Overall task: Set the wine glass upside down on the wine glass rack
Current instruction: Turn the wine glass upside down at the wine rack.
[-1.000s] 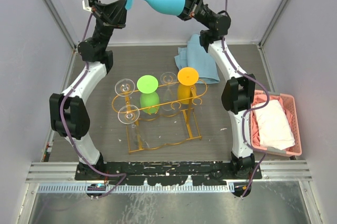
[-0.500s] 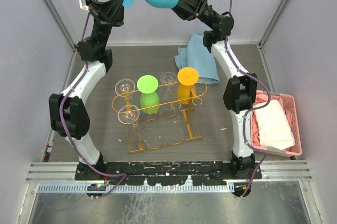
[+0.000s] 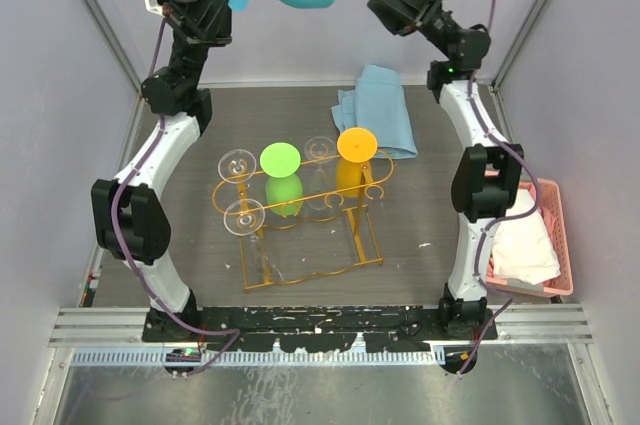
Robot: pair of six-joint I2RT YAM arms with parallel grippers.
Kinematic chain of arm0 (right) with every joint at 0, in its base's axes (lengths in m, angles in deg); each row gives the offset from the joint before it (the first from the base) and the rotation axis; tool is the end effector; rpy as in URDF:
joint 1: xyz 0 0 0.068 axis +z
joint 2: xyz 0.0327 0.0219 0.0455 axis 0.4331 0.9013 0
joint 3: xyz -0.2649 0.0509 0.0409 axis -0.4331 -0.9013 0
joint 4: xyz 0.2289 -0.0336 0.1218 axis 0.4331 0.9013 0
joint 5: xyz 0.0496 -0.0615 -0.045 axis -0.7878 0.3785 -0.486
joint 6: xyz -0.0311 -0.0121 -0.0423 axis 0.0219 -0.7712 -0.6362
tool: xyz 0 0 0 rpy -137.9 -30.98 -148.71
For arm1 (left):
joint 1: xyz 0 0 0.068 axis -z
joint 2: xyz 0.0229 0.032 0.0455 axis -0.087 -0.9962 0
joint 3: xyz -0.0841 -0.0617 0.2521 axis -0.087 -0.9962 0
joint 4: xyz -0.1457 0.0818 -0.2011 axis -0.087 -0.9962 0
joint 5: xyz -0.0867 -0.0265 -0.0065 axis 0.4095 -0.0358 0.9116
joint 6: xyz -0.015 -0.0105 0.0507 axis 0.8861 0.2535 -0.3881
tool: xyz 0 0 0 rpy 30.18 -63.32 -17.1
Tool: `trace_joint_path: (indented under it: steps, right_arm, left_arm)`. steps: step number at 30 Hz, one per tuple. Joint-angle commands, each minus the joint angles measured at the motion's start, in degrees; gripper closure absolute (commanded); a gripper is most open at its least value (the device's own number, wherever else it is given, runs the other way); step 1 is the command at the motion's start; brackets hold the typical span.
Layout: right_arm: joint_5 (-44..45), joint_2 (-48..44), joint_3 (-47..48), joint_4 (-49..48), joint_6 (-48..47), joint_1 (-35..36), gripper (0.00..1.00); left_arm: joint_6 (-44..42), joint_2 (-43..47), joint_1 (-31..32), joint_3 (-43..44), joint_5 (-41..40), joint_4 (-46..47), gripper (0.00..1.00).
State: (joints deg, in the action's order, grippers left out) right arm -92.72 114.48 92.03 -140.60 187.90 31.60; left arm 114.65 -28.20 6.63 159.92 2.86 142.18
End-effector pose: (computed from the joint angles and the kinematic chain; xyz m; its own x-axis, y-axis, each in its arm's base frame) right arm 0.4632 0.0753 0.4438 -0.7002 0.5523 -0.4524 -0.6603 -0.2599 0.7046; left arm 0.3486 -0.0854 0.4932 -0.7360 -0.6647 -0.1284 0.6329 -0.6084 -0.4788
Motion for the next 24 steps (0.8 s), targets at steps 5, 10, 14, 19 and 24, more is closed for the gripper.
trace_joint_path:
  steps: [5,10,14,19,24]
  right_arm:
    - [-1.33,-14.12,-6.81,-1.79,-5.71,-6.71,0.45]
    - [-1.94,-17.11,-11.16,-2.53,-6.58,-7.07,0.45]
    - [-1.83,-18.83,-14.68,-4.20,-6.06,-7.08,0.45]
    - [-1.64,-21.95,-19.81,-5.68,-6.50,-7.16,0.45]
    - [-1.32,-24.64,-23.20,-4.91,-8.18,-7.16,0.45]
  left_arm:
    - [13.59,7.73,-0.28,-2.47,4.41,2.00,1.00]
    - [7.01,14.79,-0.28,-6.52,10.08,-7.14,1.00]
    - [-3.29,23.08,-0.28,-9.67,15.35,-19.75,1.00]
    - [-18.02,33.63,-0.28,-9.52,19.80,-43.46,1.00]
    - [-23.53,40.53,-0.27,-9.08,21.32,-56.62,1.00]
